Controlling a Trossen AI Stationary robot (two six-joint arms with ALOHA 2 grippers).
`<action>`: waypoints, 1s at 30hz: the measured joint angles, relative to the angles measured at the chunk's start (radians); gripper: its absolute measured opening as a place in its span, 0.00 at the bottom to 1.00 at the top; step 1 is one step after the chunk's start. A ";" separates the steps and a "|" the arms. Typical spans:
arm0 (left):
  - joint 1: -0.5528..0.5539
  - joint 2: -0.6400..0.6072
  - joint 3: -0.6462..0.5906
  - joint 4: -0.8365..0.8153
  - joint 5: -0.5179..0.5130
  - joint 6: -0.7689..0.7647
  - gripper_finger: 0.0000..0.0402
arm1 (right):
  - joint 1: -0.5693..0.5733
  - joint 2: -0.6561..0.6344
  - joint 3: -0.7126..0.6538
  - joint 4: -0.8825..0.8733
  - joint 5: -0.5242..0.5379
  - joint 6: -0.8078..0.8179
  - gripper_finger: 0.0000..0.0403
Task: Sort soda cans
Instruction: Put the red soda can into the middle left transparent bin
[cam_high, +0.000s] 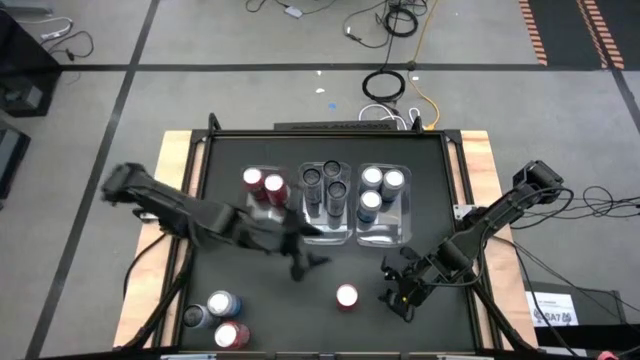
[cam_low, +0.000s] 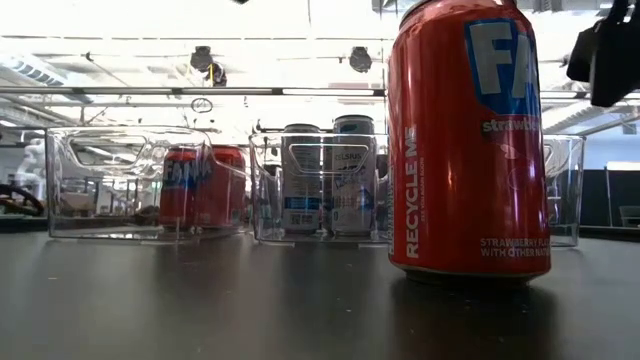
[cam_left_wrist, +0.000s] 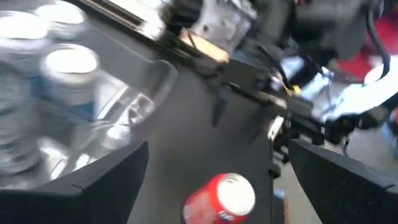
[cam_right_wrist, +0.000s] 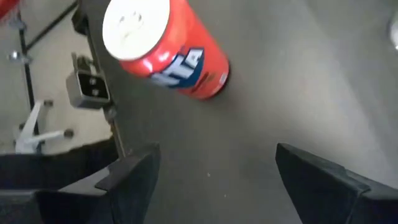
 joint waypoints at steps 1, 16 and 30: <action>-0.011 0.052 0.055 -0.013 0.003 0.016 0.99 | 0.000 0.000 0.000 -0.001 -0.011 -0.009 0.77; -0.014 0.496 0.575 -0.367 0.171 0.083 0.99 | 0.037 0.000 0.000 0.001 -0.029 -0.014 0.77; -0.007 0.533 0.572 -0.355 0.157 0.081 0.99 | 0.071 0.000 0.000 0.008 0.008 0.037 0.77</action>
